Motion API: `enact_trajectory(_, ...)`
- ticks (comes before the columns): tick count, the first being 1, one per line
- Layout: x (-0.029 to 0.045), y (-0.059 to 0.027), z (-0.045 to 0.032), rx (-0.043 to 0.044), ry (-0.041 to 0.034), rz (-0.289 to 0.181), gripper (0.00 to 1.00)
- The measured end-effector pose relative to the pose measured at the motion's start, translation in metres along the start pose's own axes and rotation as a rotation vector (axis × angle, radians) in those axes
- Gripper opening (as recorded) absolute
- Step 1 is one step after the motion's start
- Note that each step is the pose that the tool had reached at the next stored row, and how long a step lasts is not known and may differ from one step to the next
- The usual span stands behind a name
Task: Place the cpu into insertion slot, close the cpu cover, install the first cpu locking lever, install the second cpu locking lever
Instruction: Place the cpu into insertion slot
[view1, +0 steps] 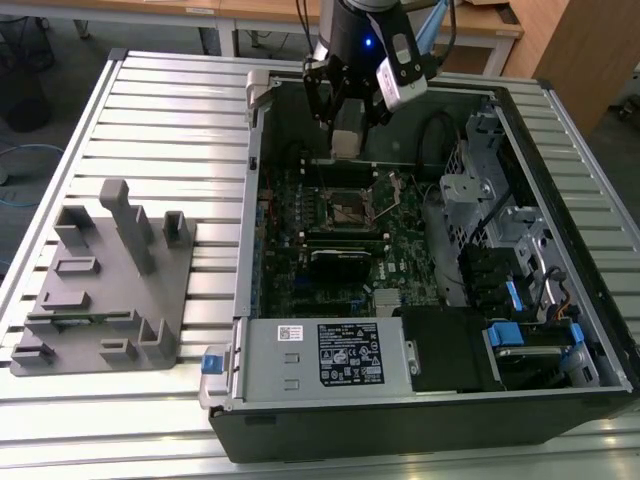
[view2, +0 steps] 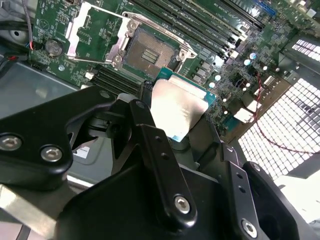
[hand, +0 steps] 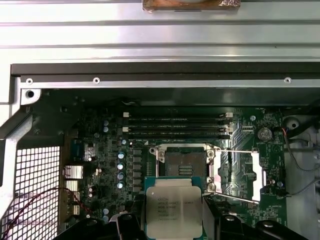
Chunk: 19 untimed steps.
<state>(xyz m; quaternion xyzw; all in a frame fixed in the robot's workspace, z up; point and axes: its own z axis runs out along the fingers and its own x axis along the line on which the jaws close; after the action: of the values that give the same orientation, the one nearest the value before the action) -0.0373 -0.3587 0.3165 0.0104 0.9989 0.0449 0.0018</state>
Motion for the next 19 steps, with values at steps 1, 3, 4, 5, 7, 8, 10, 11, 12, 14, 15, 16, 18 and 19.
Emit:
enact_trajectory(1,0.0001,-0.0001,0.0010,0.0000,-0.0013,0.000,0.54)
enact_trajectory(3,0.0000,-0.0004,0.0039,0.0002,-0.0034,-0.001,0.54)
enact_trajectory(4,0.0000,-0.0005,0.0053,0.0001,-0.0046,-0.001,0.54)
enact_trajectory(5,0.0000,-0.0006,0.0066,0.0001,-0.0060,-0.002,0.54)
enact_trajectory(7,0.0000,-0.0008,0.0090,0.0002,-0.0091,-0.003,0.54)
enact_trajectory(8,0.0000,-0.0009,0.0102,0.0002,-0.0106,-0.003,0.54)
enact_trajectory(10,0.0000,-0.0011,0.0127,0.0001,-0.0140,-0.005,0.54)
enact_trajectory(11,0.0000,-0.0013,0.0138,0.0002,-0.0154,-0.006,0.54)
enact_trajectory(12,0.0000,-0.0013,0.0144,0.0001,-0.0158,-0.006,0.54)
enact_trajectory(14,0.0000,-0.0013,0.0145,0.0004,-0.0158,-0.006,0.54)
enact_trajectory(15,0.0001,-0.0013,0.0145,0.0004,-0.0158,-0.006,0.54)
enact_trajectory(16,0.0000,-0.0013,0.0149,0.0000,-0.0160,-0.006,0.54)
enact_trajectory(18,-0.0003,-0.0015,0.0161,-0.0001,-0.0160,-0.006,0.54)
enact_trajectory(19,-0.0005,-0.0016,0.0173,0.0000,-0.0159,-0.006,0.54)
